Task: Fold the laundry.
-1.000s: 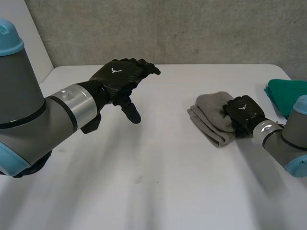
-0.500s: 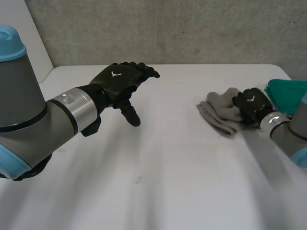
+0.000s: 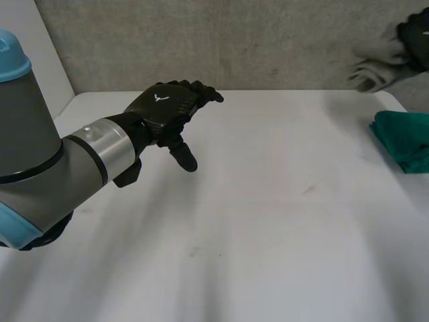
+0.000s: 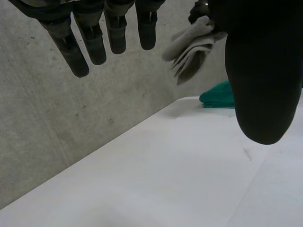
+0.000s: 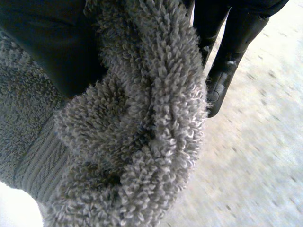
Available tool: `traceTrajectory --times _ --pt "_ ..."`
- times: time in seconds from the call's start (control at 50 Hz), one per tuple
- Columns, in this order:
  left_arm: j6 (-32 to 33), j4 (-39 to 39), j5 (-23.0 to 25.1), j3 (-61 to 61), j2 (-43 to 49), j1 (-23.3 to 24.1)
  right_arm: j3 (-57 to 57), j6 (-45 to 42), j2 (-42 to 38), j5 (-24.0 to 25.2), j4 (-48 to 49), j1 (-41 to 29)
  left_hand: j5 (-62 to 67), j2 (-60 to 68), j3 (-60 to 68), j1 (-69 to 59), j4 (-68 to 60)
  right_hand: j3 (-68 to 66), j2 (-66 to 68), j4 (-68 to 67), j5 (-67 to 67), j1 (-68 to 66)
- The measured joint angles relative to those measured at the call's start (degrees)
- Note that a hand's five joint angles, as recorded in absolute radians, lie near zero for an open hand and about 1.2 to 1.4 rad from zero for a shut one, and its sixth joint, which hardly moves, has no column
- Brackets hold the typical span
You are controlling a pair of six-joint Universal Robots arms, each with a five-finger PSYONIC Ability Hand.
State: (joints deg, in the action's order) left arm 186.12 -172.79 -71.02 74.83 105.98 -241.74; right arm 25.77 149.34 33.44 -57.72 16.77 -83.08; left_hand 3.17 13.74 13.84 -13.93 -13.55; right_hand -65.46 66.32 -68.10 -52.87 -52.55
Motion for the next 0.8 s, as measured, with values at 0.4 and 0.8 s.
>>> traceTrajectory --times 0.4,0.8 --pt "-0.8 -0.2 -0.1 0.6 1.9 0.7 13.2 -8.6 -6.4 7.8 -1.5 11.4 0.0 0.0 0.0 0.0 0.0 -0.4 0.0 -0.1 -0.2 0.1" --pt "-0.9 -0.2 -0.1 0.3 -1.5 0.6 26.5 -0.1 19.0 2.8 -5.4 7.3 0.0 0.0 0.0 0.0 0.0 53.1 -53.6 54.6 48.9 40.8"
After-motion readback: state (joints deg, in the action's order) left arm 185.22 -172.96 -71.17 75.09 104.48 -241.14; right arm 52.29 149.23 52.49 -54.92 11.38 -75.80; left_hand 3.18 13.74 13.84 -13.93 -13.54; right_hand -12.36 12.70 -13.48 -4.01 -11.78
